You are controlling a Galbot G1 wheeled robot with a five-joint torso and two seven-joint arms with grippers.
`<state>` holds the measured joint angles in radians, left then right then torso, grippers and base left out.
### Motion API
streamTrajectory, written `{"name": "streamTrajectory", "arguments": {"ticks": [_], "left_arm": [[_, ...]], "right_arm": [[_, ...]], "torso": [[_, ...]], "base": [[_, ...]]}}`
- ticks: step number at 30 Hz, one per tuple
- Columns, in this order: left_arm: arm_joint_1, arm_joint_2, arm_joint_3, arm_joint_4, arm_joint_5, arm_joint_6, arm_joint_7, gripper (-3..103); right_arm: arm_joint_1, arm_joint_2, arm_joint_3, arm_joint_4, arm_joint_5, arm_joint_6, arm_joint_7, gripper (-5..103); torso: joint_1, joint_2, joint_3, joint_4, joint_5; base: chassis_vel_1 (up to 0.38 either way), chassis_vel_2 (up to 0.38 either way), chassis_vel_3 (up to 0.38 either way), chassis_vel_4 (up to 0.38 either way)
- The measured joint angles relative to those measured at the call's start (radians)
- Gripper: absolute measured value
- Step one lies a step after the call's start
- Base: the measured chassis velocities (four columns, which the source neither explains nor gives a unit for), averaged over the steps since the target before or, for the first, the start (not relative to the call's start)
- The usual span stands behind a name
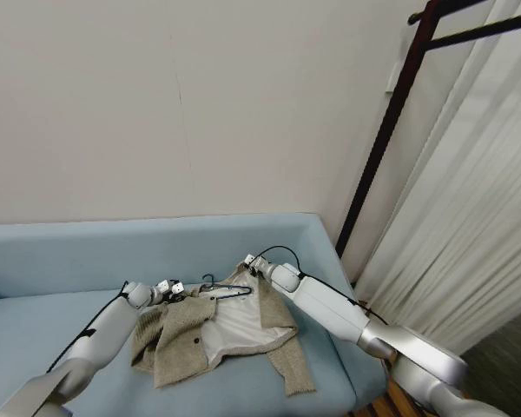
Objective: Pick up the clothes from the sofa and hang them on the clothes hanger.
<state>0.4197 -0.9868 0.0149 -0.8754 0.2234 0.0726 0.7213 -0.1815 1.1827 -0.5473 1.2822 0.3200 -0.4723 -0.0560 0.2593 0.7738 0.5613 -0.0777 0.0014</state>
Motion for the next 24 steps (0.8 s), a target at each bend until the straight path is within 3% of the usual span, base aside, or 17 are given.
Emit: {"name": "streamTrajectory", "arguments": {"ticks": [9, 15, 17, 24], "left_arm": [[-0.009, -0.016, 0.004, -0.023, 0.001, 0.032, -0.028, 12], [0.007, -0.026, 0.002, -0.054, 0.001, 0.055, -0.085, 12], [0.018, -0.032, 0.002, -0.088, -0.008, 0.079, -0.133, 12], [0.057, -0.008, 0.002, -0.244, -0.054, 0.124, -0.208, 12]], "right_arm": [[-0.005, -0.016, -0.059, 0.182, 0.118, -0.116, 0.076, 2], [-0.031, 0.022, -0.094, 0.263, 0.304, -0.196, 0.228, 2], [-0.033, 0.08, -0.089, 0.259, 0.419, -0.204, 0.345, 2], [-0.011, 0.185, -0.039, 0.206, 0.54, -0.184, 0.499, 2]], "torso": [[0.0, 0.0, 0.0, -0.0003, 0.0001], [0.0, 0.0, 0.0, -0.0002, 0.0001], [0.0, 0.0, 0.0, 0.0001, -0.0002], [0.0, 0.0, 0.0, -0.0001, 0.0]], "base": [[0.0, 0.0, 0.0, 0.0], [0.0, 0.0, 0.0, 0.0], [0.0, 0.0, 0.0, 0.0], [0.0, 0.0, 0.0, 0.0]]}}
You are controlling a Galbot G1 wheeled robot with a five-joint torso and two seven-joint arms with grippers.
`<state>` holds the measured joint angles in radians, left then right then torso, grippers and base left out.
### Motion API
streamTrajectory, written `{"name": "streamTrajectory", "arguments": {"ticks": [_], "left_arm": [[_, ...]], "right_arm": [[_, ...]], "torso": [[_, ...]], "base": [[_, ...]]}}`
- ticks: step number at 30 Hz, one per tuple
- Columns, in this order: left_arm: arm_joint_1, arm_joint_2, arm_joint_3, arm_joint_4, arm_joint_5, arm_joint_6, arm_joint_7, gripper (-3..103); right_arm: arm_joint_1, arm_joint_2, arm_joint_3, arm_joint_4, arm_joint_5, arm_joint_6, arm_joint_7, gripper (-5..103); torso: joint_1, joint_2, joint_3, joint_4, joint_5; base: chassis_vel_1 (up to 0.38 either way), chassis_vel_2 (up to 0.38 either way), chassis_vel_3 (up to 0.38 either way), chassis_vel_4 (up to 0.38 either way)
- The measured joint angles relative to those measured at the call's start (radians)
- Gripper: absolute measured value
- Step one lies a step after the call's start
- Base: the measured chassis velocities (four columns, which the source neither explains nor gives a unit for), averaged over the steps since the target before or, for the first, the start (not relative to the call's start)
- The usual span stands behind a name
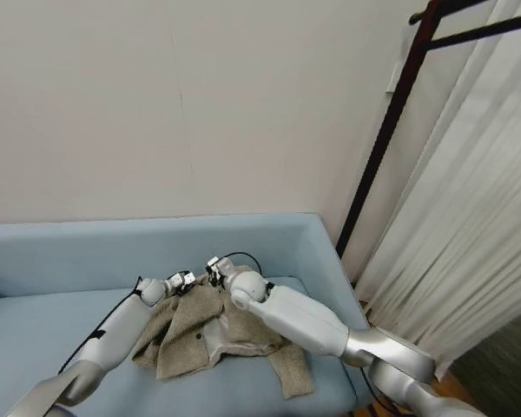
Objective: Pick up the clothes from the sofa and hang them on the clothes hanger.
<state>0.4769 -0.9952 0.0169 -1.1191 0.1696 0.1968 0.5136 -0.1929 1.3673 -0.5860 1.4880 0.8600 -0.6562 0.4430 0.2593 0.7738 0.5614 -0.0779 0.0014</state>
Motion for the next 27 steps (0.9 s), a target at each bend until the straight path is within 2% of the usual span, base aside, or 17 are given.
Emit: {"name": "streamTrajectory", "arguments": {"ticks": [2, 3, 4, 9, 12, 16, 19, 27], "left_arm": [[0.004, 0.004, 0.0, -0.015, -0.003, 0.003, -0.004, 12], [0.033, 0.035, -0.001, -0.094, -0.02, 0.014, -0.022, 12], [0.041, 0.043, -0.001, -0.114, -0.025, 0.016, -0.026, 12], [0.06, 0.064, -0.002, -0.167, -0.038, 0.029, -0.039, 12], [0.06, 0.069, -0.002, -0.175, -0.038, 0.029, -0.041, 12], [0.059, 0.07, 0.002, -0.174, -0.038, 0.03, -0.045, 12], [0.058, 0.064, 0.004, -0.167, -0.038, 0.027, -0.059, 12], [0.057, 0.063, 0.005, -0.162, -0.049, 0.017, -0.082, 12]], "right_arm": [[0.0, 0.003, 0.002, -0.001, 0.006, 0.001, 0.007, 2], [-0.015, -0.02, -0.008, 0.004, 0.013, 0.007, 0.019, 2], [-0.026, -0.03, -0.016, 0.005, 0.013, 0.011, 0.018, 2], [-0.084, -0.039, -0.031, -0.039, 0.009, 0.038, 0.017, 2], [-0.111, -0.025, -0.032, -0.07, 0.008, 0.068, 0.016, 2], [-0.139, 0.007, -0.035, -0.077, 0.06, 0.11, 0.05, 2], [-0.154, 0.022, -0.048, -0.024, 0.066, 0.16, 0.062, 2], [-0.12, 0.042, -0.046, 0.054, 0.104, 0.156, 0.096, 2]], "torso": [[0.0, 0.0, 0.0, 0.0, 0.0], [0.0, 0.0, 0.0, -0.0001, 0.0], [0.0, 0.0, 0.0, -0.0001, 0.0001], [0.0, 0.0, 0.0, -0.0002, 0.0001], [0.0, 0.0, 0.0, -0.0003, 0.0001], [0.0, 0.0, 0.0, 0.0, 0.0], [0.0, 0.0, 0.0, 0.0002, 0.0], [0.0, 0.0, 0.0, 0.0, 0.0]], "base": [[0.0, 0.0, 0.0, 0.0], [0.0, 0.0, 0.0, 0.0], [0.0, 0.0, 0.0, 0.0], [0.0, 0.0, 0.0, 0.0], [0.0, 0.0, 0.0, 0.0], [0.0, 0.0, 0.0, 0.0], [0.0, 0.0, 0.0, 0.0], [0.0, 0.0, 0.0, 0.0]]}}
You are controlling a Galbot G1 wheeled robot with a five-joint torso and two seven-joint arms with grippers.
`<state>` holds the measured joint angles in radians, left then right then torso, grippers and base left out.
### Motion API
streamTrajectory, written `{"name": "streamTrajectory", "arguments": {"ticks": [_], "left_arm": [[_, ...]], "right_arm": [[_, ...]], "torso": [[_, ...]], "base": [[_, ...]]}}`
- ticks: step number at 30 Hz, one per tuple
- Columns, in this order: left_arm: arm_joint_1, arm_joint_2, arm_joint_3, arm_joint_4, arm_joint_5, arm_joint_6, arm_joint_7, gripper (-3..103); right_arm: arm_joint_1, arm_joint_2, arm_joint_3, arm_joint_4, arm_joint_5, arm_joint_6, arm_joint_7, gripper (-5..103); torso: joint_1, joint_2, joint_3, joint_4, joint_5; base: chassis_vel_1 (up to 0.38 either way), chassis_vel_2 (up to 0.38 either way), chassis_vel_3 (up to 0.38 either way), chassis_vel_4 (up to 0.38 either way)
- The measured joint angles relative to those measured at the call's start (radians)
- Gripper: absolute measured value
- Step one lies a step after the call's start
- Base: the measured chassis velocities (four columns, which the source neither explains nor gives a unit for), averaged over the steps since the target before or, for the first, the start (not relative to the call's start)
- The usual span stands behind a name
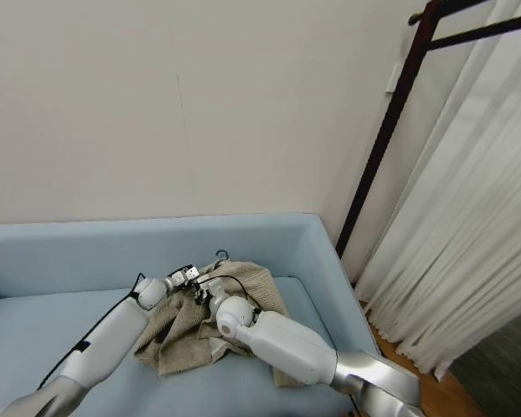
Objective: Pick up the clothes from the sofa and hang them on the clothes hanger.
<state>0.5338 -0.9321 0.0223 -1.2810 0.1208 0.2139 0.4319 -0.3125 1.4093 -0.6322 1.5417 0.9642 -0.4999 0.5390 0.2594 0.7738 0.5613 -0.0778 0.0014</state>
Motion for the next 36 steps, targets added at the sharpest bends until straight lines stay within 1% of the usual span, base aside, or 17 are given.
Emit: {"name": "streamTrajectory", "arguments": {"ticks": [2, 8, 9, 10, 11, 12, 15, 18, 19, 21, 24, 27, 29, 30, 32, 33, 36], "left_arm": [[0.001, 0.002, -0.003, -0.005, -0.018, -0.01, -0.035, 12], [0.007, 0.017, -0.009, -0.028, -0.025, -0.02, -0.067, 12], [0.011, 0.023, -0.008, -0.039, -0.027, -0.022, -0.061, 12], [0.014, 0.026, -0.007, -0.052, -0.03, -0.026, -0.057, 12], [0.016, 0.028, -0.006, -0.054, -0.032, -0.026, -0.055, 12], [0.018, 0.029, -0.005, -0.054, -0.032, -0.026, -0.053, 12], [0.018, 0.025, -0.005, -0.041, -0.033, -0.032, -0.055, 12], [0.018, 0.018, -0.006, -0.029, -0.034, -0.04, -0.064, 12], [0.018, 0.018, -0.006, -0.029, -0.034, -0.04, -0.064, 12], [0.018, 0.015, -0.009, -0.026, -0.041, -0.044, -0.076, 12], [0.018, 0.014, -0.014, -0.029, -0.053, -0.044, -0.087, 12], [0.016, 0.016, -0.017, -0.032, -0.061, -0.049, -0.092, 12], [0.02, 0.024, -0.018, -0.038, -0.062, -0.068, -0.094, 12], [0.027, 0.029, -0.018, -0.046, -0.062, -0.078, -0.098, 12], [0.035, 0.033, -0.019, -0.055, -0.058, -0.084, -0.102, 12], [0.043, 0.035, -0.021, -0.064, -0.052, -0.092, -0.112, 12], [0.074, 0.051, -0.034, -0.104, -0.016, -0.13, -0.141, 12]], "right_arm": [[0.016, 0.016, 0.022, -0.008, 0.0, 0.002, 0.006, 2], [0.023, 0.02, 0.033, -0.012, 0.0, -0.006, 0.011, 2], [0.014, 0.012, 0.027, -0.027, -0.011, -0.015, 0.002, -2], [-0.001, 0.0, 0.02, -0.05, -0.026, -0.028, -0.011, 3], [-0.013, -0.006, 0.014, -0.061, -0.035, -0.035, -0.024, 8], [-0.024, -0.013, 0.007, -0.074, -0.045, -0.041, -0.034, 14], [-0.05, -0.029, -0.005, -0.093, -0.069, -0.041, -0.048, 19], [-0.073, -0.054, -0.002, -0.084, -0.091, -0.018, -0.052, 35], [-0.073, -0.054, -0.002, -0.084, -0.091, -0.018, -0.052, 35], [-0.072, -0.087, 0.004, -0.04, -0.078, -0.008, -0.059, 46], [-0.066, -0.126, 0.008, 0.013, -0.065, -0.005, -0.076, 51], [-0.057, -0.167, 0.011, 0.069, -0.061, 0.008, -0.081, 62], [-0.03, -0.223, 0.025, 0.147, -0.041, 0.016, -0.085, 73], [-0.004, -0.254, 0.038, 0.179, -0.019, 0.015, -0.099, 79], [0.022, -0.279, 0.052, 0.198, 0.0, 0.011, -0.123, 79], [0.049, -0.304, 0.069, 0.207, 0.021, 0.003, -0.159, 84], [0.142, -0.373, 0.129, 0.152, 0.085, -0.032, -0.372, 98]], "torso": [[0.0, 0.0, 0.0, -0.0001, -0.0001], [0.0, 0.0, 0.0, 0.0, 0.0001], [0.0, 0.0, 0.0, 0.0013, 0.0002], [0.0, 0.0, 0.0, -0.0005, -0.0003], [0.0, 0.0, 0.0, -0.0007, 0.0001], [0.0, 0.0, 0.0, -0.0003, 0.0002], [0.0, 0.0, 0.0, -0.0003, 0.0001], [0.0, 0.0, 0.0, -0.0001, 0.0001], [0.0, 0.0, 0.0, -0.0001, 0.0001], [0.0, 0.0, 0.0, 0.0003, 0.0002], [0.0, 0.0, 0.0, 0.0001, 0.0002], [0.0, 0.0, 0.0, -0.0002, 0.0003], [0.0, 0.0, 0.0, -0.0003, 0.0004], [0.0, 0.0, 0.0, 0.0, 0.0003], [0.0, 0.0, 0.0, 0.0, 0.0003], [0.0, 0.0, 0.0, 0.0002, 0.0003], [0.0, 0.0, 0.0, 0.0001, 0.0001]], "base": [[0.0, 0.0, 0.0, 0.0], [0.0, 0.0, 0.0, 0.0], [0.0, 0.0, 0.0, 0.0], [0.0, 0.0, 0.0, 0.0], [0.0, 0.0, 0.0, 0.0], [0.0, 0.0, 0.0, 0.0], [0.0, 0.0, 0.0, 0.0], [0.0, 0.0, 0.0, 0.0], [0.0, 0.0, 0.0, 0.0], [0.0, 0.0, 0.0, 0.0], [0.0, 0.0, 0.0, 0.0], [0.0, 0.0, 0.0, 0.0], [0.0, 0.0, 0.0, 0.0], [0.0, 0.0, 0.0, 0.0], [0.0, 0.0, 0.0, 0.0], [0.0, 0.0, 0.0, 0.0], [0.0, 0.0, 0.0, 0.0]]}}
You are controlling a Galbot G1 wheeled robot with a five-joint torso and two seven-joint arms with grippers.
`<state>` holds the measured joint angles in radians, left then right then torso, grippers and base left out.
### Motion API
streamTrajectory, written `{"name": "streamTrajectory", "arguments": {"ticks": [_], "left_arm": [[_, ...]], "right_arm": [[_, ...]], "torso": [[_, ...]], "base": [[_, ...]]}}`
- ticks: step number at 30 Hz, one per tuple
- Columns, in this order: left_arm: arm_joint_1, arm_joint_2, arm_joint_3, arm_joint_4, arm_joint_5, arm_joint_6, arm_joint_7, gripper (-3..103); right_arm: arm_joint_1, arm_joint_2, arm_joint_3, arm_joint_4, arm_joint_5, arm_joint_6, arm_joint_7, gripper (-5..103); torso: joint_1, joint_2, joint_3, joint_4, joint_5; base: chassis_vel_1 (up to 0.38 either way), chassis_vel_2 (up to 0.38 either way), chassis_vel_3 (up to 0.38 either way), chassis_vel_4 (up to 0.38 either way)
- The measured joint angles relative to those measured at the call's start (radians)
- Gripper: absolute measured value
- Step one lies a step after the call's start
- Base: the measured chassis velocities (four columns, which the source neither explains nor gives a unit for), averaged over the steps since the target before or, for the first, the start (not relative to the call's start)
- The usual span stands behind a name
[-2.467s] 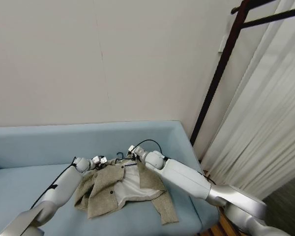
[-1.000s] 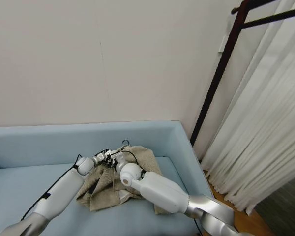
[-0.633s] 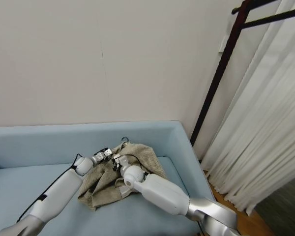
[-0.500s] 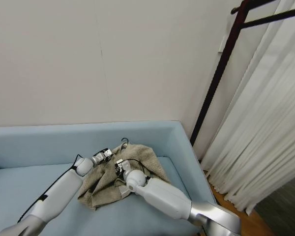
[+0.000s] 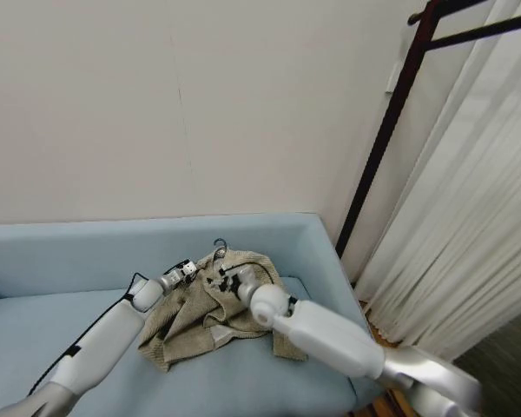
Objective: Pick up the clothes from the sofa and hang them on the clothes hanger.
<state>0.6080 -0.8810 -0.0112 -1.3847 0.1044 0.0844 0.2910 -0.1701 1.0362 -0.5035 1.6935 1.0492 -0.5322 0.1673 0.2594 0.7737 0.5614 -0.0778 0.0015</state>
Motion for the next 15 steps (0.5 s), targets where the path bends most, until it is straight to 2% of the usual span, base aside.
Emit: {"name": "streamTrajectory", "arguments": {"ticks": [1, 5, 6, 8, 9, 12, 15], "left_arm": [[0.0, 0.0, 0.0, 0.0, 0.0, 0.0, 0.0, 12], [0.026, 0.012, -0.025, -0.035, 0.081, -0.08, -0.043, 12], [0.026, 0.012, -0.025, -0.035, 0.081, -0.08, -0.043, 12], [0.036, 0.015, -0.035, -0.047, 0.119, -0.118, -0.069, 12], [0.04, 0.016, -0.035, -0.051, 0.135, -0.135, -0.082, 12], [0.044, 0.016, -0.038, -0.056, 0.172, -0.183, -0.117, 12], [0.048, 0.014, -0.04, -0.06, 0.204, -0.245, -0.162, 12]], "right_arm": [[0.0, 0.0, 0.0, 0.0, 0.0, 0.0, 0.0, 98], [0.143, -0.056, 0.006, -0.206, 0.0, -0.044, -0.328, 100], [0.143, -0.056, 0.006, -0.206, 0.0, -0.044, -0.328, 100], [0.211, -0.071, -0.019, -0.312, -0.045, -0.072, -0.516, 100], [0.229, -0.072, -0.031, -0.339, -0.06, -0.076, -0.556, 100], [0.254, -0.071, -0.056, -0.369, -0.025, -0.095, -0.566, 101], [0.265, -0.066, -0.068, -0.366, 0.086, -0.149, -0.489, 89]], "torso": [[0.0, 0.0, 0.0, 0.0, 0.0], [0.0, 0.0, 0.0, -0.0001, 0.0002], [0.0, 0.0, 0.0, -0.0001, 0.0002], [0.0, 0.0, 0.0, -0.0005, 0.0002], [0.0, 0.0, 0.0, -0.0005, 0.0002], [0.0, 0.0, 0.0, -0.0003, 0.0002], [0.0, 0.0, 0.0, 0.0001, -0.0001]], "base": [[0.0, 0.0, 0.0, 0.0], [0.0, 0.0, 0.0, 0.0], [0.0, 0.0, 0.0, 0.0], [0.0, 0.0, 0.0, 0.0], [0.0, 0.0, 0.0, 0.0], [0.0, 0.0, 0.0, 0.0], [0.0, 0.0, 0.0, 0.0]]}}
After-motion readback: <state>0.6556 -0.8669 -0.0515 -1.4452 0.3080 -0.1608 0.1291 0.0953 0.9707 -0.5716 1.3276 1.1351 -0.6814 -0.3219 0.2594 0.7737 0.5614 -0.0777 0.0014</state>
